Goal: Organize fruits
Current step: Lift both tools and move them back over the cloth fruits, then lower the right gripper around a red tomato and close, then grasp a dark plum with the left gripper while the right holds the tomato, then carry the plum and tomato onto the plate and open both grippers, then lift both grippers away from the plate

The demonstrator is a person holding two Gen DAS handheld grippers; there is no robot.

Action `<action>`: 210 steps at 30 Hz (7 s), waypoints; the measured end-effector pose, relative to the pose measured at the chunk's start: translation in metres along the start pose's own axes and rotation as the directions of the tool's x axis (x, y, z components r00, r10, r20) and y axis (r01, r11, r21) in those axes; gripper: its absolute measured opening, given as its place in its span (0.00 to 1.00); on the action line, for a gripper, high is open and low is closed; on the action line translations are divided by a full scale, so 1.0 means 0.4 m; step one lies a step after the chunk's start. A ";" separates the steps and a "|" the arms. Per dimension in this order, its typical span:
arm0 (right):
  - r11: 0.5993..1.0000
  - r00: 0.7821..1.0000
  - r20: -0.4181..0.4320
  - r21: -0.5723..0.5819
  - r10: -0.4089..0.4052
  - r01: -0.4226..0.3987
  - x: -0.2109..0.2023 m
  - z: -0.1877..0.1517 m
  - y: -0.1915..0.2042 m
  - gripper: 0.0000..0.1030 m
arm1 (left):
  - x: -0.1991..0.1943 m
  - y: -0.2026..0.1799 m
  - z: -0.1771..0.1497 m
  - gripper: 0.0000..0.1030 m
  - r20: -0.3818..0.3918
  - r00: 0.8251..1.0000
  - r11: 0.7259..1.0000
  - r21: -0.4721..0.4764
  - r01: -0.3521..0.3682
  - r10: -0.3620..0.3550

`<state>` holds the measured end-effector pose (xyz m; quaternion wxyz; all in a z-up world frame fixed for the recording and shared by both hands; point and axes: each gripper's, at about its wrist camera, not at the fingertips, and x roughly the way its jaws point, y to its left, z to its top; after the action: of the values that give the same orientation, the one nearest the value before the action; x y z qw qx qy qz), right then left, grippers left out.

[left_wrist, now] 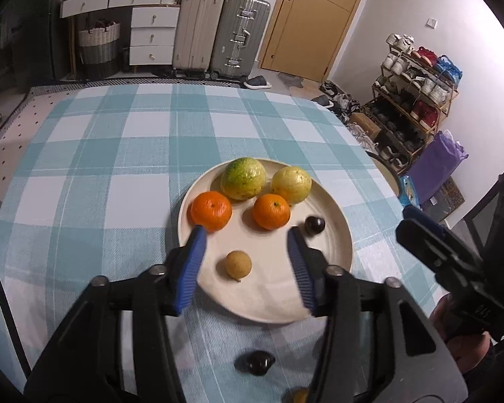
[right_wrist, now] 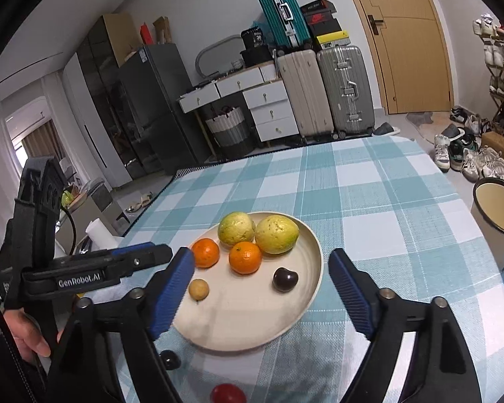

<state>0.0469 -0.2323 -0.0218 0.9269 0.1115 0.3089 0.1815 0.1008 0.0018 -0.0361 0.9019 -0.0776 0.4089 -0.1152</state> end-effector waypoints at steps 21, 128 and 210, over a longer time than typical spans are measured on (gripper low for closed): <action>0.999 1.000 0.001 -0.039 0.029 -0.028 -0.094 -0.073 0.067 0.99 | -0.107 -0.031 -0.123 0.98 0.018 0.996 0.996 0.012 -0.084 0.084; 0.991 0.969 -0.211 0.074 0.127 -0.114 -0.036 -0.217 0.007 0.27 | 0.024 -0.023 -0.256 0.22 -0.189 0.982 1.000 -0.001 0.027 -0.027; 0.999 0.994 -0.106 0.006 0.037 -0.037 0.117 0.011 -0.005 0.56 | 0.136 0.030 0.075 0.40 -0.083 0.993 0.995 -0.064 0.078 -0.083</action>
<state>0.0850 -0.2156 -0.0441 0.9055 0.1095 0.3558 0.2035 0.1598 -0.0001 -0.0585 0.8754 -0.1161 0.4472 -0.1423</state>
